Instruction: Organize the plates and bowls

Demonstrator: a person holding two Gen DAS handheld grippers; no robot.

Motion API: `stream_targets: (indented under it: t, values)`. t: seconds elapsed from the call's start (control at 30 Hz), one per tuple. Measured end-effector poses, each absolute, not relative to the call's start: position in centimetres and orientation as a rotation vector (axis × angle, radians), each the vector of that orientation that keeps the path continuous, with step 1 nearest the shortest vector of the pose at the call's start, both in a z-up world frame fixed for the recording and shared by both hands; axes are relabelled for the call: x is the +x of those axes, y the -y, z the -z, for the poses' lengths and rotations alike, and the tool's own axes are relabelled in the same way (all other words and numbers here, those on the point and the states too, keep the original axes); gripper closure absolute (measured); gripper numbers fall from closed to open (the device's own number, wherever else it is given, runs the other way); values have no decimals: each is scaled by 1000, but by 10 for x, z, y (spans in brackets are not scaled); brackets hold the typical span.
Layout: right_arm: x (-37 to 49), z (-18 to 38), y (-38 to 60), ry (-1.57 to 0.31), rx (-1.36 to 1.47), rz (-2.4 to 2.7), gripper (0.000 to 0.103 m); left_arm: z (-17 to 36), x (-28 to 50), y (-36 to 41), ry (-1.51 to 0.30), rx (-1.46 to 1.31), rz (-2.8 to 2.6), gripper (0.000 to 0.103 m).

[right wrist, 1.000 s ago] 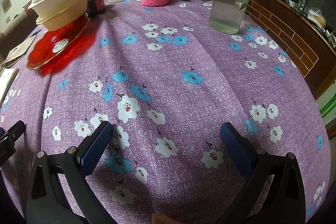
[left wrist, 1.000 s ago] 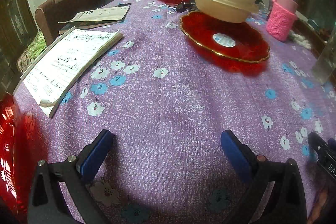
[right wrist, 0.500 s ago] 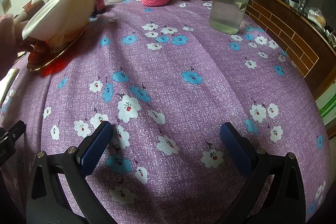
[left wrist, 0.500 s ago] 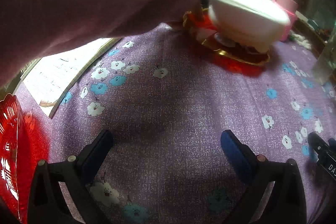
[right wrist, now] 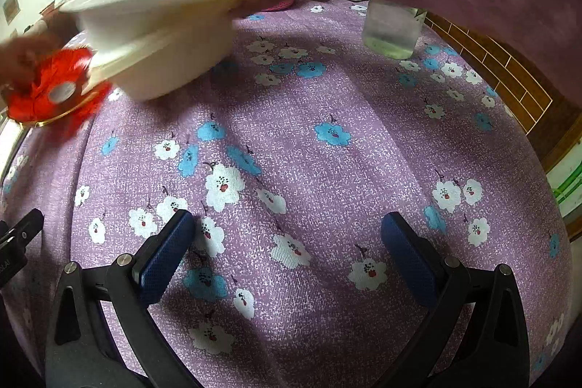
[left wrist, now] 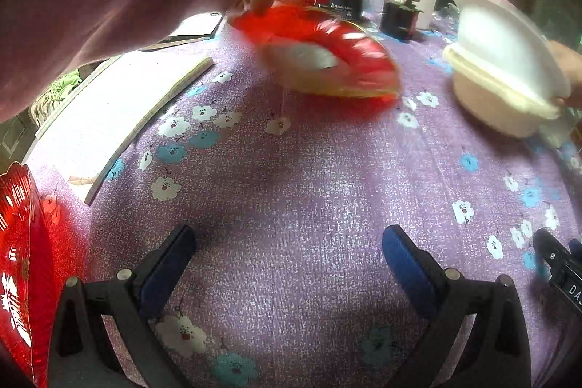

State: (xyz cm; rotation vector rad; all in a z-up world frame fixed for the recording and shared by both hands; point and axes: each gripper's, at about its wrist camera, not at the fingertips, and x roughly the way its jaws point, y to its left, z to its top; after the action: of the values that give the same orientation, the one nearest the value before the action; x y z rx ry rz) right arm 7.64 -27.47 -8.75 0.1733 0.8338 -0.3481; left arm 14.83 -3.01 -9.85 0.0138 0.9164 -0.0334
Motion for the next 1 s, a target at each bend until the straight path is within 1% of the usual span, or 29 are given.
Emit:
stream_targets:
  t: [1.0]
  values:
    - [76, 87, 275, -833, 174, 349, 0, 102, 146, 31, -903, 11, 34, 1]
